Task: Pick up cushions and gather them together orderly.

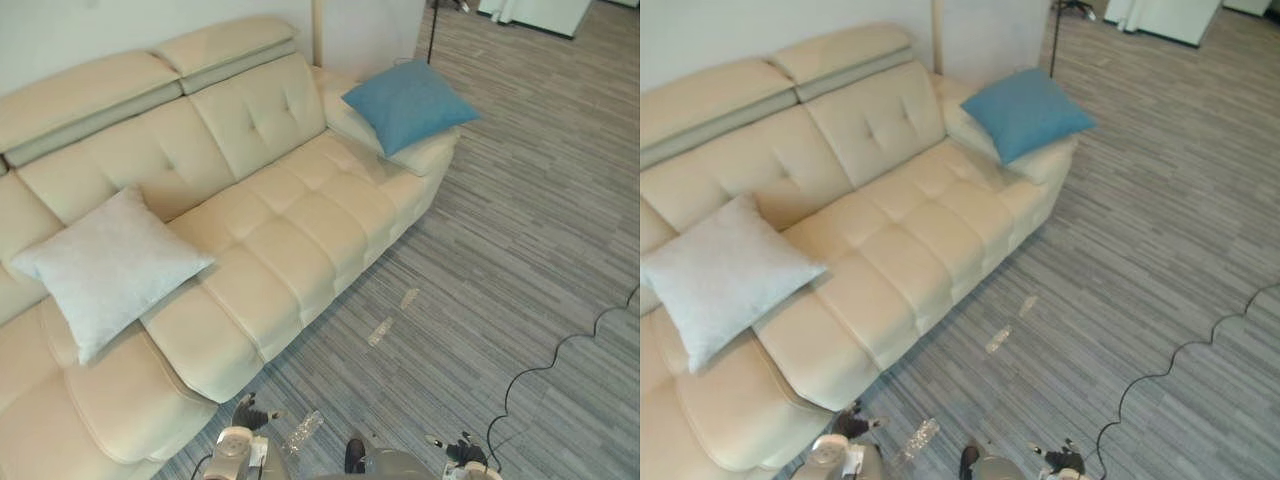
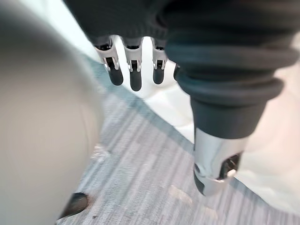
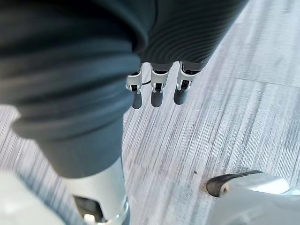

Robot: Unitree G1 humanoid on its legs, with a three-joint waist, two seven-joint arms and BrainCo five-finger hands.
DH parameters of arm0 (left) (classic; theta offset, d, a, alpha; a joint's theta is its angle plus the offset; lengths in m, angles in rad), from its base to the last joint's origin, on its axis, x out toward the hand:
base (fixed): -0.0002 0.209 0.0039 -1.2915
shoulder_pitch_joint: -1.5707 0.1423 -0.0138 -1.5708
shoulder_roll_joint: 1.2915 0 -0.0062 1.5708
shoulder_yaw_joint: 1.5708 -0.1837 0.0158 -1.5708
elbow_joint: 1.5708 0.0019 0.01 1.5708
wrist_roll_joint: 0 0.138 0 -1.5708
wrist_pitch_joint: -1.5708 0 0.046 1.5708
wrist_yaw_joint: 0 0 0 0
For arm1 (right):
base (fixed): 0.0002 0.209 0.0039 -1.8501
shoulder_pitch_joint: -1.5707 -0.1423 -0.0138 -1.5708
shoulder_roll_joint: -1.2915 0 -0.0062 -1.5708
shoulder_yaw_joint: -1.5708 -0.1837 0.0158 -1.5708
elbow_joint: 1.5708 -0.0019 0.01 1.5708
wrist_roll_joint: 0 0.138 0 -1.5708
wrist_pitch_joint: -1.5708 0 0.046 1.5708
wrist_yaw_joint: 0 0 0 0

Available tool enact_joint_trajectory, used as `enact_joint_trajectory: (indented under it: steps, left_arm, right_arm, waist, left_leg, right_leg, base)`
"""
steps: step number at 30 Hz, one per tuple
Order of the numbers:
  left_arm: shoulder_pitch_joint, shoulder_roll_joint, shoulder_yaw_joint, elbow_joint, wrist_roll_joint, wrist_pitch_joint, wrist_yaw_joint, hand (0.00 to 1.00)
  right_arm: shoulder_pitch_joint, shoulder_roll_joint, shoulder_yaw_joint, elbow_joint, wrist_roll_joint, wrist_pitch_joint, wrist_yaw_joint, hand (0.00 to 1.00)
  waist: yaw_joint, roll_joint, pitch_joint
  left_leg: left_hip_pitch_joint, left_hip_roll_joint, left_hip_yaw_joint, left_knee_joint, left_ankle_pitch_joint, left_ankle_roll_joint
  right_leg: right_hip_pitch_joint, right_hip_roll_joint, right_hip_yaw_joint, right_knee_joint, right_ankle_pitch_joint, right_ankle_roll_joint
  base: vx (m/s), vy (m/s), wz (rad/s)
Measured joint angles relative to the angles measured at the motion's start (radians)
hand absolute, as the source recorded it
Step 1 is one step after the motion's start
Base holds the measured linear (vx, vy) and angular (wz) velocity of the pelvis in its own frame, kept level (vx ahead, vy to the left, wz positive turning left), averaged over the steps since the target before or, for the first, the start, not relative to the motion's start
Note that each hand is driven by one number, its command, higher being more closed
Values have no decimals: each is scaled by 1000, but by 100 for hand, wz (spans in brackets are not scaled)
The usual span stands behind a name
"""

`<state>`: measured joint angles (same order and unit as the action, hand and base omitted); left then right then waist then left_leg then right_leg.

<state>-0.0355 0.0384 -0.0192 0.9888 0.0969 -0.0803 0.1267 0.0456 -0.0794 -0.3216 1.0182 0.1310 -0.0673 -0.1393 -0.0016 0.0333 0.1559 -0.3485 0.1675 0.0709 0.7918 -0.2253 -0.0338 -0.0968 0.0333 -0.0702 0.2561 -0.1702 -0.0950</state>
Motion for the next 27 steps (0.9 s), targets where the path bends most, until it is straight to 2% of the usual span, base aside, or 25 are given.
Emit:
enact_joint_trajectory:
  steps: [2,3,4,5,6,7,8,9,10,11,12,13,14,15,16,17,19,20,21,22,23,24,25,26,27]
  left_arm:
    - [3,-35,0,-5,0,0,-1,0]
    - [5,-45,0,-5,0,0,-2,0]
    - [11,-56,1,-16,-2,-1,-4,0]
    - [13,-59,1,-17,-4,-1,-7,0]
    - [22,-58,4,-20,-11,-1,-17,0]
    - [23,-58,4,-20,-11,-1,-17,0]
    - [40,-58,11,-35,-12,-1,-21,0]
    - [46,-57,13,-54,-15,-1,-23,0]
    - [47,-54,22,-61,-20,-1,-23,0]
    - [52,-54,31,-61,-21,1,-22,0]
    - [61,-52,31,-62,-23,1,-22,0]
    - [62,-52,28,-62,-23,3,-22,0]
    - [62,-54,16,-62,-25,6,-22,0]
    - [52,-54,-2,-62,-32,5,-20,0]
    - [46,-54,0,-59,-32,5,-20,0]
    - [37,-52,1,-51,-33,6,-17,0]
    - [34,-47,-1,-38,-40,6,-15,0]
    - [26,-41,-7,-27,-40,5,-15,0]
    - [26,-27,-26,-12,-40,5,-15,0]
    - [24,-9,-48,-2,-40,5,-17,0]
    - [20,-16,-44,19,-39,5,-15,0]
    - [22,-17,-43,27,-39,5,-17,0]
    - [24,-26,-36,32,-39,5,-16,0]
    - [20,-36,-17,32,-39,5,-17,0]
    - [26,-49,19,22,-39,5,-17,0]
  right_arm:
    - [-10,22,-4,-27,0,-1,-3,0]
    - [-14,32,-13,-27,0,-2,-3,0]
    - [-15,41,-16,-26,-2,-1,-6,0]
    - [-9,54,-10,-28,-5,-2,-9,0]
    - [-4,66,-6,-60,-5,1,-12,0]
    - [-2,66,-6,-62,-5,1,-12,0]
    - [27,82,-6,-98,-6,-1,-13,0]
    - [42,92,0,-102,-12,0,-13,0]
    - [45,100,3,-102,-13,1,-13,0]
    - [45,107,6,-105,-14,1,-12,0]
    - [48,111,11,-122,-15,4,-10,0]
    - [56,112,13,-145,-15,4,-7,0]
    - [61,109,13,-153,-15,3,-7,0]
    - [60,102,12,-157,-15,2,-6,0]
    - [56,101,12,-156,-15,3,-5,0]
    - [48,99,12,-156,-15,2,-3,0]
    - [27,88,13,-131,-25,-3,2,0]
    - [11,80,16,-104,-36,-2,3,0]
    - [8,75,20,-85,-47,-2,2,0]
    - [12,74,23,-60,-52,-3,3,0]
    - [0,55,9,-55,-47,-3,3,0]
    - [-1,45,9,-54,-49,-3,3,0]
    - [-3,38,6,-53,-50,-3,6,0]
    - [0,34,-11,-48,-48,-2,7,0]
    - [13,36,-24,-52,-43,-1,5,0]
  waist:
    - [5,10,6]
    - [9,10,6]
    - [18,13,5]
    - [34,18,1]
    - [38,18,-15]
    - [38,18,-15]
    - [40,-5,-28]
    - [46,-34,-40]
    - [56,-48,-48]
    - [61,-48,-47]
    - [58,-47,-45]
    - [53,-45,-44]
    - [43,-45,-44]
    - [43,-32,-42]
    - [44,-28,-37]
    - [44,-31,-34]
    - [39,-14,-30]
    - [37,-15,-30]
    - [32,-28,-34]
    - [24,-54,-30]
    - [13,-23,-30]
    - [12,-14,-33]
    - [7,1,-27]
    - [7,15,-19]
    - [6,23,-4]
  left_leg:
    - [3,-119,-59,-283,1,-26]
    - [2,-147,-80,-359,18,-36]
    - [13,-165,-110,-456,49,-42]
    - [26,-157,-114,-474,116,-26]
    - [42,-162,-98,-455,137,6]
    - [42,-162,-97,-454,137,7]
    - [45,-167,-57,-415,88,29]
    - [62,-176,-10,-400,43,37]
    - [79,-179,20,-399,22,43]
    - [111,-178,49,-393,-3,47]
    - [149,-176,76,-388,-22,61]
    - [184,-176,94,-385,-44,64]
    - [221,-172,106,-388,-65,62]
    - [257,-153,118,-398,-87,48]
    - [274,-143,126,-409,-90,44]
    - [322,-118,142,-443,-92,37]
    - [379,-73,165,-502,-90,10]
    - [400,-57,175,-533,-89,-9]
    - [410,-64,172,-550,-87,-24]
    - [432,-79,156,-555,-90,-31]
    - [451,-48,116,-541,-92,-50]
    - [441,-38,98,-514,-85,-62]
    - [411,-26,66,-426,-74,-78]
    - [361,-11,38,-284,-43,-75]
    - [242,22,-14,36,64,-30]
  right_leg:
    - [12,4,45,-1,-17,-2]
    - [17,6,61,-1,-24,3]
    - [26,18,89,-1,-35,8]
    - [34,35,129,5,-56,16]
    - [57,33,164,4,-83,26]
    - [57,33,165,4,-85,27]
    - [59,16,192,31,-122,39]
    - [45,-9,205,90,-154,68]
    - [28,-23,207,158,-170,99]
    - [-21,-31,195,294,-172,144]
    - [-85,-39,177,455,-153,205]
    - [-136,-56,143,589,-142,226]
    - [-178,-83,95,675,-148,212]
    - [-223,-121,6,683,-167,177]
    - [-231,-130,-21,665,-175,166]
    - [-242,-142,-82,600,-185,153]
    - [-273,-138,-147,440,-172,148]
    - [-299,-135,-158,327,-124,143]
    - [-304,-134,-155,224,-53,139]
    - [-305,-140,-127,155,84,103]
    - [-300,-111,-132,199,69,59]
    - [-300,-103,-133,207,43,45]
    - [-292,-92,-135,223,11,30]
    - [-264,-78,-137,226,-20,20]
    - [-166,-57,-143,196,-53,0]
  base:
    - [194,59,-66]
    - [270,96,-73]
    - [233,95,-93]
    - [348,156,-105]
    - [246,121,-76]
    - [348,156,-56]
    - [301,118,-62]
    - [466,161,-90]
    - [399,124,-99]
    - [380,117,-93]
    - [362,114,-78]
    - [364,101,-49]
    - [457,62,-35]
    - [382,16,-27]
    - [461,-29,-37]
    - [396,-81,-37]
    - [413,-119,-45]
    - [432,-183,-30]
    - [443,-209,-14]
    - [595,-300,-17]
    - [519,-281,-19]
    - [620,-343,-25]
    - [401,-237,-12]
    - [589,-332,-6]
    - [391,-216,-4]
